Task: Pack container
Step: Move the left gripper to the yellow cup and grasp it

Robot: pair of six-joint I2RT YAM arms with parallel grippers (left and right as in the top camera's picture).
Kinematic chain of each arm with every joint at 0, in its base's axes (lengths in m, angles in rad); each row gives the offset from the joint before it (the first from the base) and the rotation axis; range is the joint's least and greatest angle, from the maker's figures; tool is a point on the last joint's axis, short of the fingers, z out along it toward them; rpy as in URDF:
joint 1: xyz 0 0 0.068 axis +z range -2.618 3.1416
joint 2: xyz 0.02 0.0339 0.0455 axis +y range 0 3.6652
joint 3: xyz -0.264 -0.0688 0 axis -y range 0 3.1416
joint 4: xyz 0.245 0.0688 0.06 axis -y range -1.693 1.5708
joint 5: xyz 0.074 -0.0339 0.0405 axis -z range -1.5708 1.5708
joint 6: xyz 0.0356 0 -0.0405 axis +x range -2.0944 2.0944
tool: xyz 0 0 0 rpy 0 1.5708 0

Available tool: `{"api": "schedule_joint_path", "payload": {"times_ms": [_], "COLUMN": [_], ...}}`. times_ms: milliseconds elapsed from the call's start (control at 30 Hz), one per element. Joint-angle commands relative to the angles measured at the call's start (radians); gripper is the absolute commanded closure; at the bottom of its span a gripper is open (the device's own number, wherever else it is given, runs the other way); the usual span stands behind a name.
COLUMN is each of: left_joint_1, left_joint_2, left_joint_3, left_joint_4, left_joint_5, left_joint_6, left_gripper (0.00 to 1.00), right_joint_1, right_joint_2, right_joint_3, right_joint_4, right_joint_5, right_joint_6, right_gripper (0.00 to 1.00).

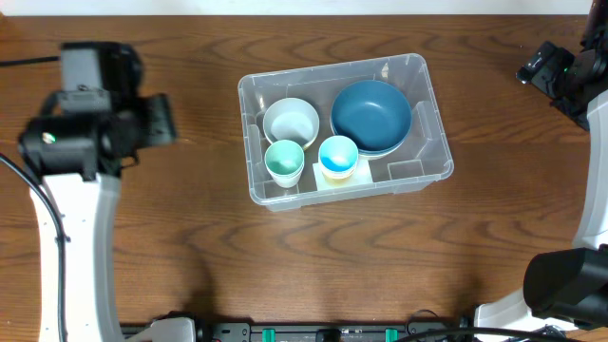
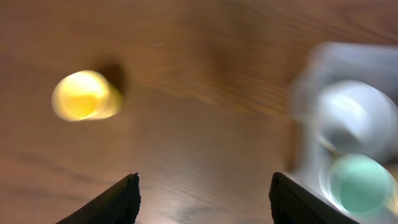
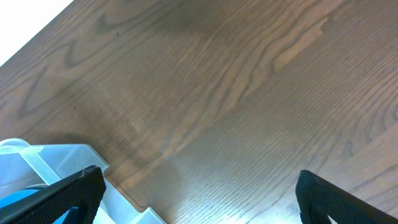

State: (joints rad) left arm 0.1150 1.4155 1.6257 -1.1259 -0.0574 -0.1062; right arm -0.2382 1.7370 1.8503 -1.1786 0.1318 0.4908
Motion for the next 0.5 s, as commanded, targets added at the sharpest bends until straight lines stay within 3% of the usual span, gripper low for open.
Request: {"api": "schedule_joint_path", "payload": {"times_ms": [0, 200, 467], "left_joint_1": [0.109, 0.241, 0.308], "left_joint_2": [0.077, 0.262, 0.487], "left_joint_3": [0.001, 0.001, 0.001], "left_joint_4": [0.024, 0.067, 0.137], "left_joint_5": [-0.06, -0.06, -0.06], "left_joint_6": [-0.093, -0.106, -0.061], "left_gripper": [0.33, 0.33, 0.33], "right_joint_1": [-0.006, -0.006, -0.006], "right_joint_2": [0.004, 0.004, 0.004], "right_joint_3": [-0.002, -0.002, -0.002], "right_joint_4": [0.0, 0.0, 0.0], "right_joint_5": [0.01, 0.01, 0.01], "right_joint_6": [0.013, 0.013, 0.013], "right_gripper": [0.01, 0.01, 0.01]}}
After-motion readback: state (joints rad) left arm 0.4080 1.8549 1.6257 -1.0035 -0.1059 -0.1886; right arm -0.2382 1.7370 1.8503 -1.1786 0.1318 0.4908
